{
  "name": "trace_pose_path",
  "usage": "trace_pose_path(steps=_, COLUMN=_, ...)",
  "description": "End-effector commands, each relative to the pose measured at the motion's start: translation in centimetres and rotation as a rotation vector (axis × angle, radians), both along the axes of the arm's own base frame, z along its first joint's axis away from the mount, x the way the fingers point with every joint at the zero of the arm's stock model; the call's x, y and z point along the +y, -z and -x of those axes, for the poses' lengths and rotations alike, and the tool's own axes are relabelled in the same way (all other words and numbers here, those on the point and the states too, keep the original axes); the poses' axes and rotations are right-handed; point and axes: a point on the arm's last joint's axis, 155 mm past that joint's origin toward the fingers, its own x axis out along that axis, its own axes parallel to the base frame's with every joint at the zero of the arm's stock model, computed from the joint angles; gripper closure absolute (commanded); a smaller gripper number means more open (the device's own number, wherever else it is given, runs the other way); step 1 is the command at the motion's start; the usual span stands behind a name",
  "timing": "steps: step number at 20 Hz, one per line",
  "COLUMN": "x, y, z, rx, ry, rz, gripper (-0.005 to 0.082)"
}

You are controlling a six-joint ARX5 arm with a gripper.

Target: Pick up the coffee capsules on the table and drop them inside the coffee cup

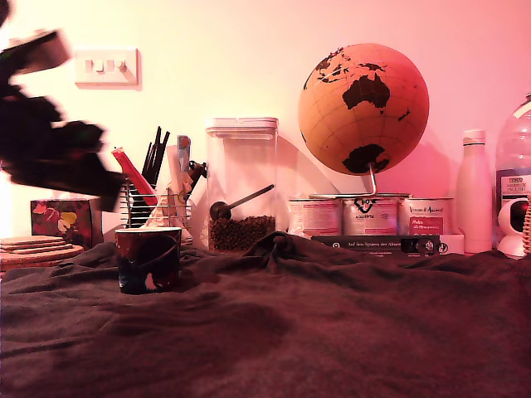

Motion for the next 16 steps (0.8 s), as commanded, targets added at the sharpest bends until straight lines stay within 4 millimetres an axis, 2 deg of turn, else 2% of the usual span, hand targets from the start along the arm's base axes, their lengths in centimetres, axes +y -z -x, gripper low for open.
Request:
trace_pose_path(steps=1, x=0.5, y=0.2, z=0.4, rx=0.005, ry=-0.01, rz=0.012, gripper=0.0506)
trace_pose_path(steps=12, x=0.8, y=0.2, z=0.2, rx=0.002, ry=-0.019, rz=0.012, gripper=0.0506)
trace_pose_path(steps=16, x=0.7, y=-1.0, z=-0.3, rx=-0.043, ry=-0.024, rz=0.037, gripper=0.0506)
